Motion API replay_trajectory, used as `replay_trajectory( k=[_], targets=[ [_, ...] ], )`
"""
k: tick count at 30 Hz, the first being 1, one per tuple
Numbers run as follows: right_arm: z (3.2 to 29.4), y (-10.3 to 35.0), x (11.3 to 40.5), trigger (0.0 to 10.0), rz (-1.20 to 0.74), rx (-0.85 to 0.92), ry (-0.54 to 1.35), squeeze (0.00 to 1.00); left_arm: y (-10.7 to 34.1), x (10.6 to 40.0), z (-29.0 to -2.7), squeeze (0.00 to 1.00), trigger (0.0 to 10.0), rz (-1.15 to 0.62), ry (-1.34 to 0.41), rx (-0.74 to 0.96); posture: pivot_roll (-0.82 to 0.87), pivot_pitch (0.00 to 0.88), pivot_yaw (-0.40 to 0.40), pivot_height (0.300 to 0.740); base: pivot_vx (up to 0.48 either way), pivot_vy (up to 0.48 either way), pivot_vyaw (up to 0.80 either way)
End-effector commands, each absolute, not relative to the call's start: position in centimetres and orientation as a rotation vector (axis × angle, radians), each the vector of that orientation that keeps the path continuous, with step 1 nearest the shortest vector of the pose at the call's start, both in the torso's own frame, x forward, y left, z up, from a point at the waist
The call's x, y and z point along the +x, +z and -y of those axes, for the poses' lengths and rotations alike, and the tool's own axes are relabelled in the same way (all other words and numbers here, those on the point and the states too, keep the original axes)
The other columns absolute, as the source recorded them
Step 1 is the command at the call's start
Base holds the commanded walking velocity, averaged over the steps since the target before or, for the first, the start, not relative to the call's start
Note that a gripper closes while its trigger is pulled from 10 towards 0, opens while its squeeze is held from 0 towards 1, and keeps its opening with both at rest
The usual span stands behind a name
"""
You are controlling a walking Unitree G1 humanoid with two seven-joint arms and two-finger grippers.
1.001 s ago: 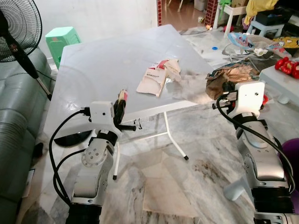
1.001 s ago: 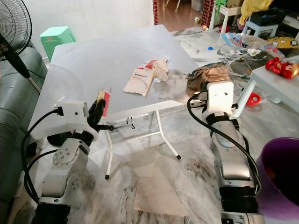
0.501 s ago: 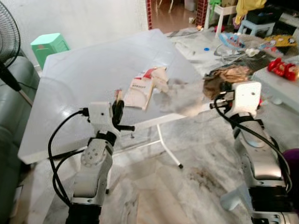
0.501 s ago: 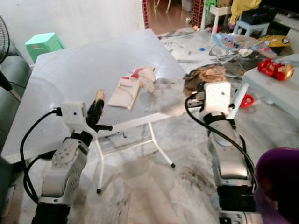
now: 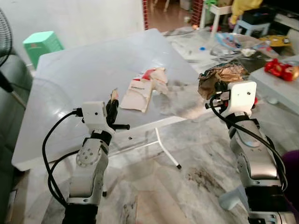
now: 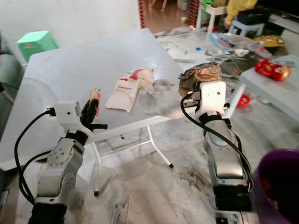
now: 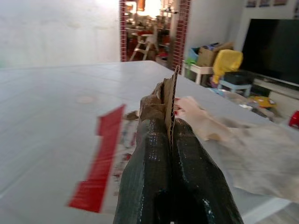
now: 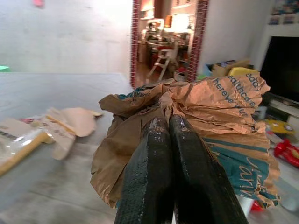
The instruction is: Picking trash to rubbish bin
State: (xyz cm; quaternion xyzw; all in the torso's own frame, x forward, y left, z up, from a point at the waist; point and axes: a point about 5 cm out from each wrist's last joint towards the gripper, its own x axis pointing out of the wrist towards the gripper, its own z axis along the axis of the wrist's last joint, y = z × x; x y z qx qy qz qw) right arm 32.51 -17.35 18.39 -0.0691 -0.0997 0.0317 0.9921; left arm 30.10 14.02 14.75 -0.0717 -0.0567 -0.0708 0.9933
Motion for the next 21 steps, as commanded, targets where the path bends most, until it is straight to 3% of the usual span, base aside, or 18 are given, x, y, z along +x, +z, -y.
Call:
replay_trajectory(
  k=[1, 21],
  targets=[
    [17.33, 18.56, 32.48, 10.0, 0.202, -0.135, 0.060, 0.00, 15.05, 30.18, -14.18, 0.00, 0.0, 0.118, -0.138, -0.141, -0.04, 0.059, 0.074, 0.740, 0.000, 0.000, -0.80],
    [17.45, 18.59, 32.48, 10.0, 0.199, -0.132, 0.056, 0.00, 15.42, 30.63, -14.56, 0.00, 0.0, 0.122, -0.109, -0.189, -0.05, 0.060, 0.075, 0.740, 0.000, 0.000, -0.80]
  ],
)
